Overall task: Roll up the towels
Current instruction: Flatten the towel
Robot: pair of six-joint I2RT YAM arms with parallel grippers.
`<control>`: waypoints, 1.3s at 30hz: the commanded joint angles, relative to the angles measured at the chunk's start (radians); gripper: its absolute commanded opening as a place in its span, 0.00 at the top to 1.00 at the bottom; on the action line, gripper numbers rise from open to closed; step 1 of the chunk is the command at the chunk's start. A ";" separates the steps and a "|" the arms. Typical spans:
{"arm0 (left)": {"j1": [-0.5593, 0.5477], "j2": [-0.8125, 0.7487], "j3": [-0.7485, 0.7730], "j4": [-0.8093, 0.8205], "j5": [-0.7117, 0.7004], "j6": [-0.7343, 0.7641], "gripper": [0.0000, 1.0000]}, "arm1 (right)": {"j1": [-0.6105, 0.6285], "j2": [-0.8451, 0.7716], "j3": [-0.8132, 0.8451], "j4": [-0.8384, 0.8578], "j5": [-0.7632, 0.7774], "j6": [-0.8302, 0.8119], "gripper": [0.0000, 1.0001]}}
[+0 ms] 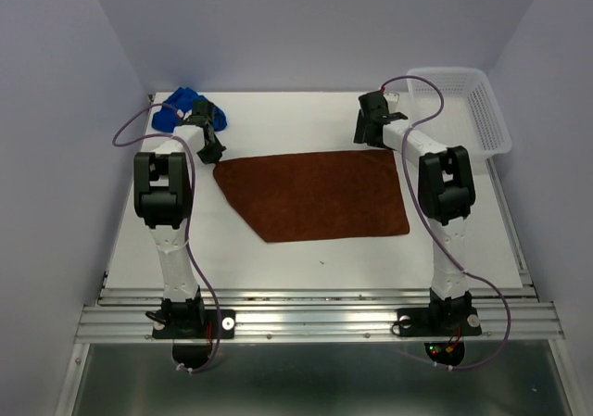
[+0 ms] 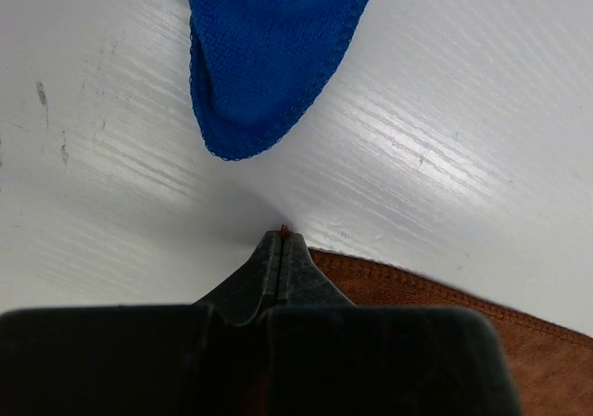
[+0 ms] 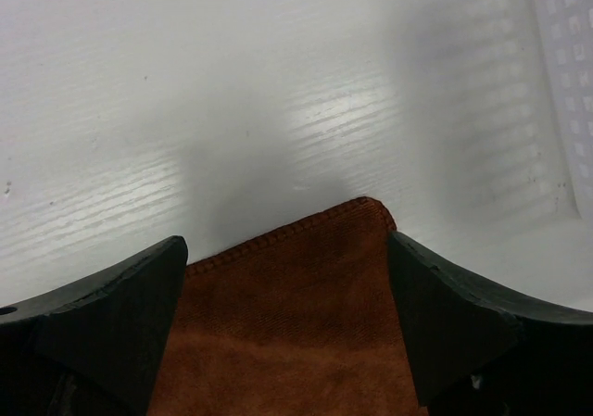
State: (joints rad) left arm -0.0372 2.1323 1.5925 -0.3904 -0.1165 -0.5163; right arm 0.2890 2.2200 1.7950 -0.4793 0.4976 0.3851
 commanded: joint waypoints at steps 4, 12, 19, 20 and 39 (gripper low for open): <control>0.003 -0.083 -0.035 -0.015 -0.022 0.030 1.00 | -0.027 0.033 0.050 -0.019 0.038 0.054 0.09; 0.003 -0.081 -0.046 -0.013 -0.018 0.033 1.00 | -0.036 0.081 0.072 -0.019 0.007 0.078 0.19; 0.003 -0.083 -0.052 -0.010 -0.020 0.033 1.00 | -0.036 0.098 0.061 -0.021 -0.002 0.095 0.33; 0.003 -0.083 -0.052 -0.011 -0.020 0.033 1.00 | -0.036 0.095 0.043 -0.021 -0.002 0.103 0.34; 0.003 -0.137 -0.097 -0.031 -0.068 0.007 1.00 | -0.045 -0.017 -0.164 -0.018 0.098 0.178 0.40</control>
State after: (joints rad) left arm -0.0372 2.0724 1.5120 -0.3985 -0.1516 -0.5056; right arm 0.2562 2.2276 1.6798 -0.4103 0.5430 0.5507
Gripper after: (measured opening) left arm 0.025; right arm 0.608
